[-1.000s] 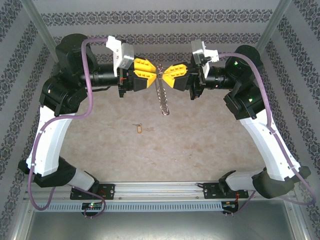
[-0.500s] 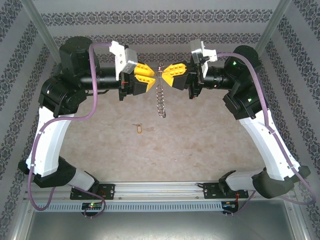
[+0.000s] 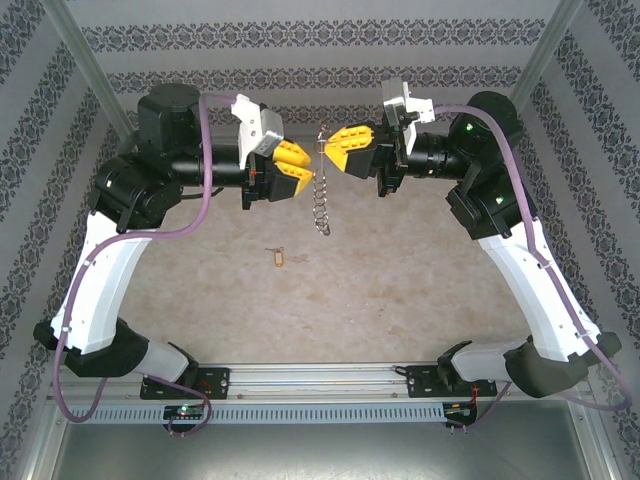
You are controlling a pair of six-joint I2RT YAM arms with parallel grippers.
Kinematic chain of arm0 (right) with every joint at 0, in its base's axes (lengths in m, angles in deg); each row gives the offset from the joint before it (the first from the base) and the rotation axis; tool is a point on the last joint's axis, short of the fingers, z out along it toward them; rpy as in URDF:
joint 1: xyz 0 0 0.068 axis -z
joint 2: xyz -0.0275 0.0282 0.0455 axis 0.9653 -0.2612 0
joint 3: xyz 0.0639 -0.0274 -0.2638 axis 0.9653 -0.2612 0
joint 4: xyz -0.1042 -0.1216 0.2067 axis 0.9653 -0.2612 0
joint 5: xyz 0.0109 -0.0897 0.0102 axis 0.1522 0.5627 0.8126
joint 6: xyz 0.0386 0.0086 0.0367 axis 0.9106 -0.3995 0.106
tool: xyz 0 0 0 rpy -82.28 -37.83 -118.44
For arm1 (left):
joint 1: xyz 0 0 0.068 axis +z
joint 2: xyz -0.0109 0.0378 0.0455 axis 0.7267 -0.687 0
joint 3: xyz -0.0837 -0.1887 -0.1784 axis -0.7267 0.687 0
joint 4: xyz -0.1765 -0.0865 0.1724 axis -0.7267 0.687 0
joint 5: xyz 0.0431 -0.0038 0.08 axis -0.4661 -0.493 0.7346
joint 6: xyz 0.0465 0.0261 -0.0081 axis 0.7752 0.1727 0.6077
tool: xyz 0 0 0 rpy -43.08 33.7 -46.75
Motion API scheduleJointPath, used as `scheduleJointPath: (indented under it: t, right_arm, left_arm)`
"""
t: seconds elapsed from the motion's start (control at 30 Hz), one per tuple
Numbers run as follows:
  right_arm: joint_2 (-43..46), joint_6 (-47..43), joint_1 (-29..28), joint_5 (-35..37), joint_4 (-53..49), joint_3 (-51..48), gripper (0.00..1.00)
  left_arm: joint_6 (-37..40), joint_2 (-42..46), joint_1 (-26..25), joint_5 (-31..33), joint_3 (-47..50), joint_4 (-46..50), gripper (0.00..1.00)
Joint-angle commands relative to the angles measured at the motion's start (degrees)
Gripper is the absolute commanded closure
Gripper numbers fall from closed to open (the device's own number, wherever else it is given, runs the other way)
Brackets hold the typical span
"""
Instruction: Put the keys on the keyring
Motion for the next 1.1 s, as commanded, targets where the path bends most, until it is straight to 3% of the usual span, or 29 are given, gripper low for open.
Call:
scheduleJointPath:
  t: [0.0,1.07]
  right_arm:
    - [1.61,-0.92,0.48,1.02,2.36,-0.4,1.0]
    - [1.61,-3.14,0.72,3.97,1.97,-1.21,1.0]
  left_arm:
    - [-2.01,1.42,-0.76,-2.13,0.8,-3.84,0.71]
    - [-10.5,0.98,-0.79,-8.95,4.9,-12.35,0.7]
